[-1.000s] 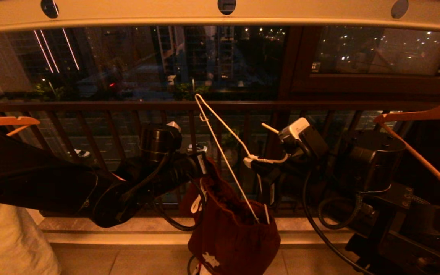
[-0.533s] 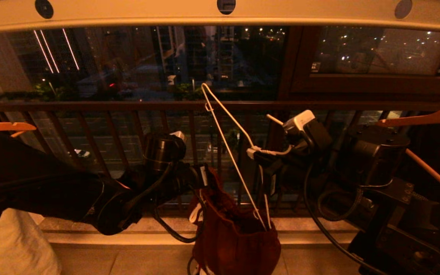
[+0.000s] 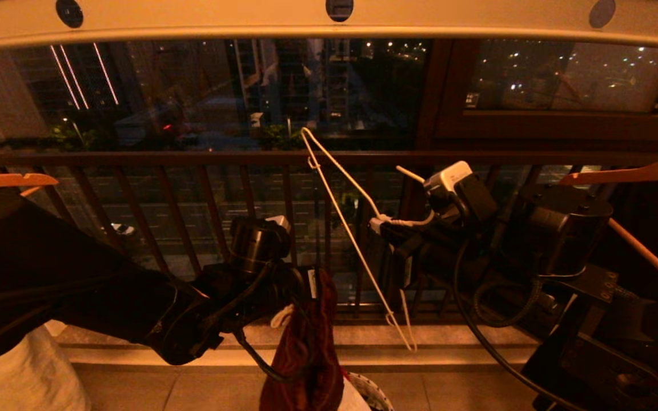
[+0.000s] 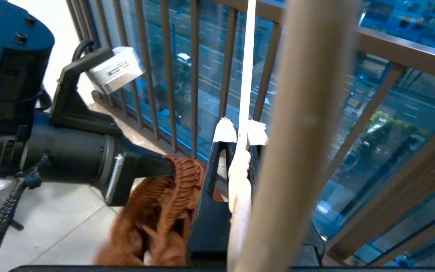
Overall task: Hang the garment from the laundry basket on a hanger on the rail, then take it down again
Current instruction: Take the clothes off the clothes rack, then put clothes in the basket
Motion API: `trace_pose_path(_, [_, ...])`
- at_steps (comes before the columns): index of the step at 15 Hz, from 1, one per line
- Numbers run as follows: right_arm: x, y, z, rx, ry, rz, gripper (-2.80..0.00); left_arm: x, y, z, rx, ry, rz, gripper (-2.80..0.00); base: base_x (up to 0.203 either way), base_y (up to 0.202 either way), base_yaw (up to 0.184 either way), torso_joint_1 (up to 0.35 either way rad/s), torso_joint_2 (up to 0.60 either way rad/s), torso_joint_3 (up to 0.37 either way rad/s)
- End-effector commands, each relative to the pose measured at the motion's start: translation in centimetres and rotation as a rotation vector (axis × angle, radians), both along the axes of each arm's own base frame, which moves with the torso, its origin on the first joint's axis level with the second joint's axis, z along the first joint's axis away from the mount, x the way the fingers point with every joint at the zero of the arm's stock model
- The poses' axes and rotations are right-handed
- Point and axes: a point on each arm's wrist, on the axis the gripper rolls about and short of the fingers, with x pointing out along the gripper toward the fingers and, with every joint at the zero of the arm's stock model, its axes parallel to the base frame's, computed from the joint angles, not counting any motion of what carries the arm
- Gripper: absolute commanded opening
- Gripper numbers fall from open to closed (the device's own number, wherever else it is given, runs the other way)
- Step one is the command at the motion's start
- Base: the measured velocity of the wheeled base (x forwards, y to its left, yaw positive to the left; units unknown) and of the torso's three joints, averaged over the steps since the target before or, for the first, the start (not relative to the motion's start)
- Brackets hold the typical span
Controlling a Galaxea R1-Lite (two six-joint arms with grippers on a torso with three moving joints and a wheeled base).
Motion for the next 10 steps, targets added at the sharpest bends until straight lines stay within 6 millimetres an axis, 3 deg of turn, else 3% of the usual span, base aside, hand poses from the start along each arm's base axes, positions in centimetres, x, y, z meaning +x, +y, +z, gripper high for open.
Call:
trace_pose_path(1, [0.2, 0.0, -0.3, -0.005, 0.003, -0.006, -2.8, 0.0, -0.1, -0.2, 0.0, 0.005, 0.0, -2.8, 0.0, 0.0, 0.0, 0.0, 0.0, 0.0])
trace_pose_path(6, [0.6, -0.8, -0.5, -0.017, 0.005, -0.052, -2.8, 0.2, -0.1, -1.0, 0.024, 0.019, 0.0, -2.8, 0.0, 0.0, 0.0, 0.0, 0.0, 0.0])
trace_pose_path(10, [0.5, -3.0, -1.5, -0.042, 0.04, -0.111, -2.8, 1.0, -0.7, -3.5, 0.074, 0.06, -0.002, -2.8, 0.0, 0.0, 0.0, 0.0, 0.0, 0.0])
